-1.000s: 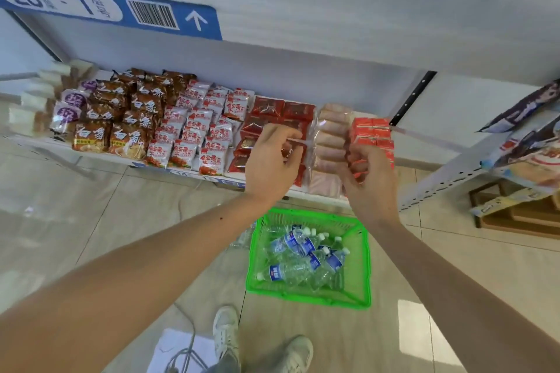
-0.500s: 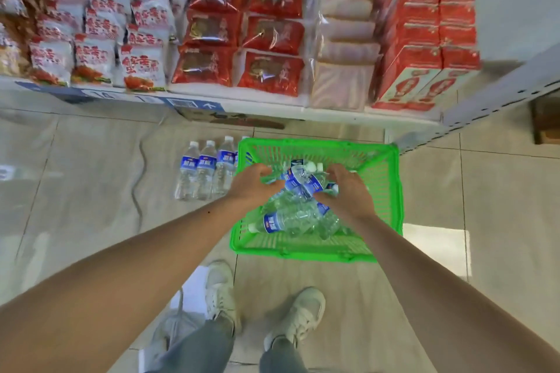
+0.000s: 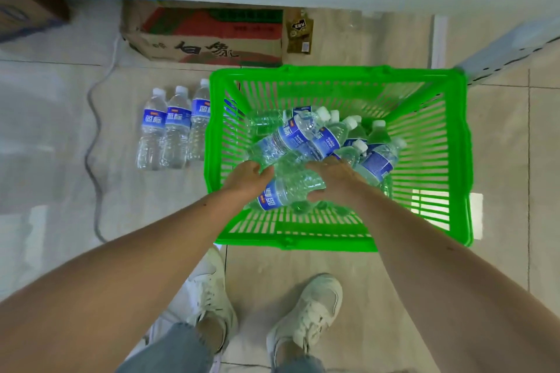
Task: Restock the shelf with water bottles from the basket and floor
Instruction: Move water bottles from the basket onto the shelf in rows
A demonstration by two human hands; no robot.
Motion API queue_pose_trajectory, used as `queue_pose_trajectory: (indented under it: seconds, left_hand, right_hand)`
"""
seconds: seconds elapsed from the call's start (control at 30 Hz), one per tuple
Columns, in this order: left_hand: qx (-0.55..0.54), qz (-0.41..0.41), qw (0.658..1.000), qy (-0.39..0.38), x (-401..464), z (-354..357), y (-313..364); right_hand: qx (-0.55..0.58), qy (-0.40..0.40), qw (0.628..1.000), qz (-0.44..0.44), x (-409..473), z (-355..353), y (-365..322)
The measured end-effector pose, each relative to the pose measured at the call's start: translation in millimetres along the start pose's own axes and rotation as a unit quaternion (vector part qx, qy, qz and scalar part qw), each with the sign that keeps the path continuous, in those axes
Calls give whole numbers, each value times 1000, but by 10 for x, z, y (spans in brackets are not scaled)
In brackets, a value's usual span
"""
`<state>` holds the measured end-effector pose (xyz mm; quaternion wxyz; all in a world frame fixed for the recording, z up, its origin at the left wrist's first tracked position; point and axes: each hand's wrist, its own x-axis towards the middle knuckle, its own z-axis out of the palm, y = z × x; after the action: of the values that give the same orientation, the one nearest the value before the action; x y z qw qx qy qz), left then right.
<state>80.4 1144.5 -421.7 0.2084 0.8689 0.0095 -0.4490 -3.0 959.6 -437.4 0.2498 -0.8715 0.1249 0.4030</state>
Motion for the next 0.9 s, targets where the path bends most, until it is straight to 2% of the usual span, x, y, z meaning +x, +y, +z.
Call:
queue_pose_trajectory:
  seconds: [0.13,0.33,0.57,0.67,0.8,0.9]
  left_hand:
    - [5,-2,1000,-2,1,-19,-6]
    - [7,-2,1000,11,-298,-316,199]
    - [2,18,998,62,-1047,-943,784]
    - [-1,23,996,87,-1464,-1297,1060]
    - [-63,32,992,107,-2053,-1792,1448]
    - [-95,62,982,149,-2540,-2191,1710]
  right_hand:
    - [22,-14,1000,-16,0,-83,11]
    - [119,3,993,17,-421,-388,9]
    - [241,66,968,24,-1263,-1078,-141]
    - [315,97,944,24,-1758,-1434,-357]
    - [379,143,914,16,-2432,-1847,-652]
    - [381,164,910,0,-2967,-2162,-913]
